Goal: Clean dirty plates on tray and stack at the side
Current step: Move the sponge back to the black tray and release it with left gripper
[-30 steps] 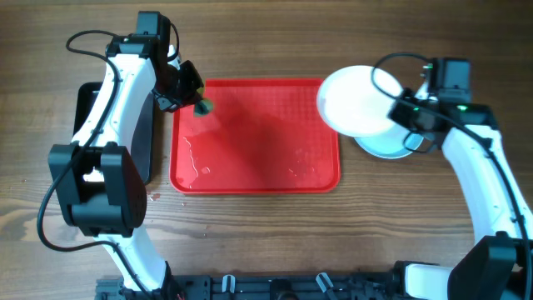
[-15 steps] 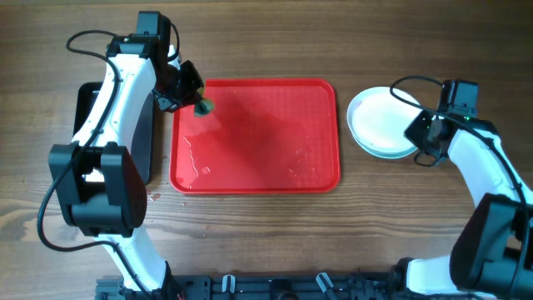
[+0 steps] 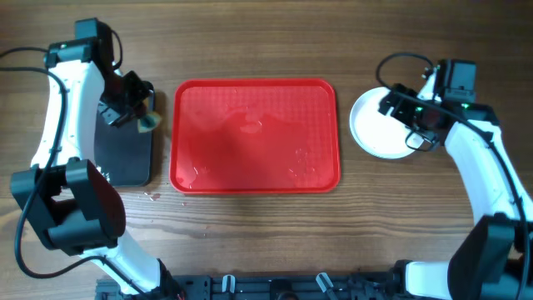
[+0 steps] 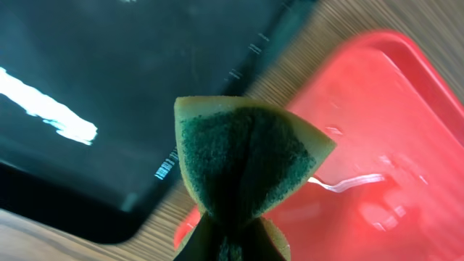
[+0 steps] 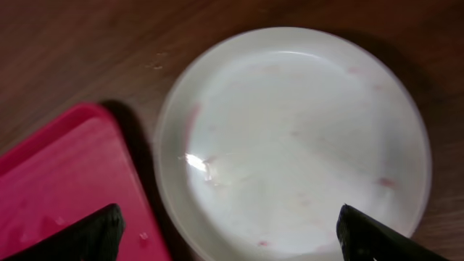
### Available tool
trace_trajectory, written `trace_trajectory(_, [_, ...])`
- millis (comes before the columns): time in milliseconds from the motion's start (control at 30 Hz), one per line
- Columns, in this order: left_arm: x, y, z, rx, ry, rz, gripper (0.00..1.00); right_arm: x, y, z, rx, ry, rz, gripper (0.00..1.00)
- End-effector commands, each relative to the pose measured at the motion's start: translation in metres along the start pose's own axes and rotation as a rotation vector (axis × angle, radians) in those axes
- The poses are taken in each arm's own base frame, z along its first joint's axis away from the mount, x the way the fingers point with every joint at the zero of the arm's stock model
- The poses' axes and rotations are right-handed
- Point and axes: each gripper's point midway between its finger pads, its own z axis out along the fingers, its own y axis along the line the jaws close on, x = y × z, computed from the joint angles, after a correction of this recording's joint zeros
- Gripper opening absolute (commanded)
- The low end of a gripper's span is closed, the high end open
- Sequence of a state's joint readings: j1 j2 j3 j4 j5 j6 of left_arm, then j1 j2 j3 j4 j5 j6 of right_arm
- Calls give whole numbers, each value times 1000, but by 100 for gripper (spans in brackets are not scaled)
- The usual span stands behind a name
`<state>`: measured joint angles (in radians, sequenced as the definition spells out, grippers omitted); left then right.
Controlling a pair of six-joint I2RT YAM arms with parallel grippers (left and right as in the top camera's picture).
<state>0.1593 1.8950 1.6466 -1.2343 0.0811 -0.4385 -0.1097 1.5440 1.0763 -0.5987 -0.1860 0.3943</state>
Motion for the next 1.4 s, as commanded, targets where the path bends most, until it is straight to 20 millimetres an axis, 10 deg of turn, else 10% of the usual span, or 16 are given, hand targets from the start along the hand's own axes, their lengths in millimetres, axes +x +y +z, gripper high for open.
trace_trajectory(0, [-9, 41, 15, -164, -49, -45, 4, 10, 46, -10, -88, 2, -122, 99])
trace_trajectory(333, [-40, 92, 74, -155, -181, -195, 7, 41, 71, -5, -46, 46, -238, 99])
trace_trajectory(400, [-37, 95, 83, -153, -187, -196, 38, 42, 71, -5, -44, 51, -238, 99])
trace_trajectory(467, [-35, 95, 85, -153, -183, -194, 90, 42, 71, -5, -44, 50, -238, 100])
trace_trajectory(567, [-36, 89, 83, -130, -178, -191, 100, 41, 72, -6, -47, 45, -239, 99])
trace_trajectory(767, [-50, 61, 14, -32, -174, -173, 100, 20, 92, -51, -102, -42, -279, 100])
trace_trajectory(1000, [-42, 36, -123, 70, -335, -147, 100, 19, 109, -131, -206, -160, -346, 99])
trace_trajectory(1367, [-33, 36, -150, 104, -400, -142, 100, 38, 104, -238, -317, -396, -373, 99])
